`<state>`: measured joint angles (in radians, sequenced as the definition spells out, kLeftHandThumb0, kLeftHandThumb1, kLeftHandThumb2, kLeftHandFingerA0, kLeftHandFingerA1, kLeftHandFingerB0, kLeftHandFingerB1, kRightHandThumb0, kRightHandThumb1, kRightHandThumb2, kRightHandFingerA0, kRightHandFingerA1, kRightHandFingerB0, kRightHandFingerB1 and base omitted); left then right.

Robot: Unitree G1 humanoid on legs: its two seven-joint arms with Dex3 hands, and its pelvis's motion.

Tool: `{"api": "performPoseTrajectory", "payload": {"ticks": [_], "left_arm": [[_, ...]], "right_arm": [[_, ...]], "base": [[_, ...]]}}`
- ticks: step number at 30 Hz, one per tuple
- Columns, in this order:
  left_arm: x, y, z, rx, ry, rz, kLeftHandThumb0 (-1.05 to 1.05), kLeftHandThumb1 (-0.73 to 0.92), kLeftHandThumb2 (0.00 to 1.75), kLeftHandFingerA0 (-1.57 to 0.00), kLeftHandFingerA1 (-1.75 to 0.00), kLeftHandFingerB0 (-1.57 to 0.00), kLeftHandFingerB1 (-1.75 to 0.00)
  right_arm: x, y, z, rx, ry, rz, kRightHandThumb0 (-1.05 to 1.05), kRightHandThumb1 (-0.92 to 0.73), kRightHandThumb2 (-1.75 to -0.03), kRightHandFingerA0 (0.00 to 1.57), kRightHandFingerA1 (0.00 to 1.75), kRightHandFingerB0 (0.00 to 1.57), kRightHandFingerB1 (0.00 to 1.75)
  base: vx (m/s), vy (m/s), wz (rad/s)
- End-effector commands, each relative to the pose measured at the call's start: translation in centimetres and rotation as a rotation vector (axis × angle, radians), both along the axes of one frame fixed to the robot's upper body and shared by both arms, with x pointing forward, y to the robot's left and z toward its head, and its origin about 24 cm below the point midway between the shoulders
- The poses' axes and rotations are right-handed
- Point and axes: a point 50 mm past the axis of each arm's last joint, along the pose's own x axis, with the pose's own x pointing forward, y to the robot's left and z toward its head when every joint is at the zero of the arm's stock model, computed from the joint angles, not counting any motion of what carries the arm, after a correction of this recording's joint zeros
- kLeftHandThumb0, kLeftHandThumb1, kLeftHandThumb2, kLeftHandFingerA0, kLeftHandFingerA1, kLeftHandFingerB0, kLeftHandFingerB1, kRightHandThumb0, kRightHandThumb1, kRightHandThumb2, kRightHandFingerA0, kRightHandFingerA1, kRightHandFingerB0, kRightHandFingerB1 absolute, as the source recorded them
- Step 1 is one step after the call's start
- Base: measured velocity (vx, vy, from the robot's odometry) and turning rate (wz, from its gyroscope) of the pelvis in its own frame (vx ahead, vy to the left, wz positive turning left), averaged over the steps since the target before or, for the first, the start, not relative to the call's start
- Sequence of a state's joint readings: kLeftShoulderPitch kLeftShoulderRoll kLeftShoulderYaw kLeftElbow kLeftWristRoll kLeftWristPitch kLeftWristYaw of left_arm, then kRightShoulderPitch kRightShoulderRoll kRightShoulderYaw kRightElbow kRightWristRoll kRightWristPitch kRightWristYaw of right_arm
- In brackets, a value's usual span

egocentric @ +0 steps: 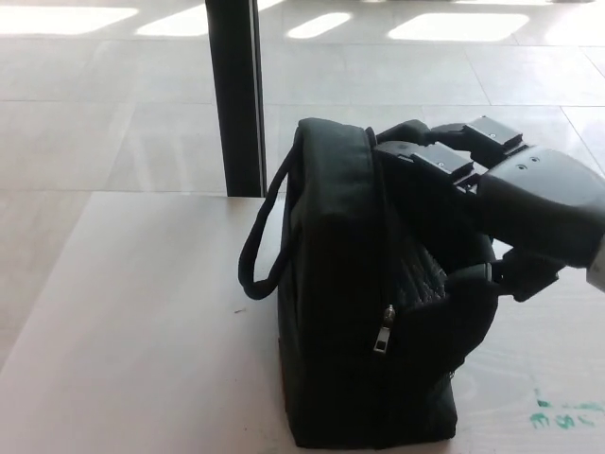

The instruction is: The robot uses its right hand to pick up the cube kept on the middle of the desk and put it inside the bag next to it

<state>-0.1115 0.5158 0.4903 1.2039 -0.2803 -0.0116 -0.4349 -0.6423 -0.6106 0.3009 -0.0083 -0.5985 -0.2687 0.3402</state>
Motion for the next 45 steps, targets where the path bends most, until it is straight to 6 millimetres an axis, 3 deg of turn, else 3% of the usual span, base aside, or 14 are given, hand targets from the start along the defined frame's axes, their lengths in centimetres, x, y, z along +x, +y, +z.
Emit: {"api": "performPoseTrajectory", "payload": {"ticks": [1,13,14,15,16,17,19,24,26,35,37,40,42,45], "left_arm": [[-0.3,0.7,0.5,0.005,0.003,0.026,-1.05,0.54,0.89,-0.36,-1.51,-0.32,-1.43],[-0.5,0.6,0.3,0.009,0.005,0.022,-1.05,0.57,0.9,-0.35,-1.49,-0.32,-1.41],[-0.5,0.6,0.3,0.01,0.006,0.013,-1.05,0.58,0.89,-0.33,-1.46,-0.29,-1.4],[-0.4,0.6,0.4,0.011,0.006,0.009,-1.05,0.6,0.89,-0.32,-1.42,-0.29,-1.36],[-0.4,0.6,0.3,0.002,0.004,0.02,-1.05,0.58,0.89,-0.33,-1.45,-0.31,-1.4],[-0.4,0.5,0.3,0.005,0.008,0.015,-1.05,0.57,0.9,-0.34,-1.47,-0.31,-1.41],[-0.4,0.5,0.3,0.007,0.01,0.012,-1.05,0.57,0.9,-0.36,-1.48,-0.32,-1.43],[-0.5,0.7,0.4,0.016,0.015,0.017,-1.05,0.55,0.89,-0.36,-1.48,-0.32,-1.42],[-0.4,0.6,0.4,0.016,0.008,0.016,-1.05,0.56,0.9,-0.38,-1.48,-0.34,-1.42],[-0.6,0.7,0.4,0.022,0.014,0.011,-1.05,0.53,0.93,-0.42,-1.53,-0.35,-1.47],[-0.4,0.7,0.5,0.024,0.011,0.01,-1.05,0.55,0.91,-0.41,-1.52,-0.34,-1.44],[-0.4,0.7,0.5,0.022,0.002,0.011,-1.05,0.55,0.91,-0.4,-1.51,-0.35,-1.45],[-0.4,0.7,0.5,0.017,-0.003,0.02,-1.05,0.53,0.92,-0.41,-1.52,-0.35,-1.47],[-0.3,0.7,0.5,0.019,0.0,0.025,-1.05,0.53,0.91,-0.42,-1.52,-0.36,-1.47]], "right_arm": [[0.1,-0.7,0.8,-0.115,0.009,-0.109,-0.97,-0.55,-0.9,0.0,0.16,0.0,0.0],[-0.1,-1.8,2.0,-0.064,0.011,-0.151,-0.87,-0.5,-0.88,0.0,0.17,0.04,0.14],[-0.2,-2.7,2.8,-0.009,0.017,-0.179,-0.81,-0.53,-0.8,0.0,0.0,0.06,0.22],[-0.3,-3.1,3.1,0.014,0.019,-0.192,-0.81,-0.52,-0.89,0.0,0.25,0.01,0.12],[-0.4,-3.6,3.6,0.037,0.02,-0.216,-0.9,-0.53,-0.84,0.0,0.07,0.05,0.18],[-1.1,-4.9,4.5,0.119,-0.002,-0.246,-0.66,-0.66,-0.6,0.0,0.03,0.07,0.29],[-1.3,-5.4,4.8,0.145,-0.008,-0.256,-0.85,-0.48,-0.79,0.0,0.07,0.08,0.15],[-3.0,-9.8,5.5,0.353,-0.04,-0.367,-0.61,-0.44,-0.82,0.0,0.28,0.04,0.33],[-4.2,-13.1,4.5,0.494,0.01,-0.47,-0.52,-0.64,-0.59,0.0,0.29,0.13,0.26],[-9.1,-22.8,-5.8,0.833,0.121,-0.955,-0.62,-0.63,-0.61,0.03,0.3,0.14,0.27],[-9.4,-23.2,-6.6,0.846,0.122,-0.983,-0.65,-0.48,-0.86,0.0,0.29,0.07,0.36],[-11.8,-24.7,-10.9,0.94,0.152,-1.114,-0.66,-0.5,-0.87,0.0,0.29,0.08,0.36],[-12.3,-25.0,-12.0,0.948,0.151,-1.159,-0.65,-0.68,-0.63,0.0,0.33,0.14,0.33],[-14.7,-25.4,-16.1,1.011,0.189,-1.298,-0.69,-0.51,-0.9,0.0,0.42,0.03,0.52]], "base": [[0.0,0.0,0.0],[0.0,0.0,0.0],[0.0,0.0,0.0],[0.0,0.0,0.0],[0.0,0.0,0.0],[0.0,0.0,0.0],[0.0,0.0,0.0],[0.0,0.0,0.0],[0.0,0.0,0.0],[0.0,0.0,0.0],[0.0,0.0,0.0],[0.0,0.0,0.0],[0.0,0.0,0.0],[0.0,0.0,0.0]]}}
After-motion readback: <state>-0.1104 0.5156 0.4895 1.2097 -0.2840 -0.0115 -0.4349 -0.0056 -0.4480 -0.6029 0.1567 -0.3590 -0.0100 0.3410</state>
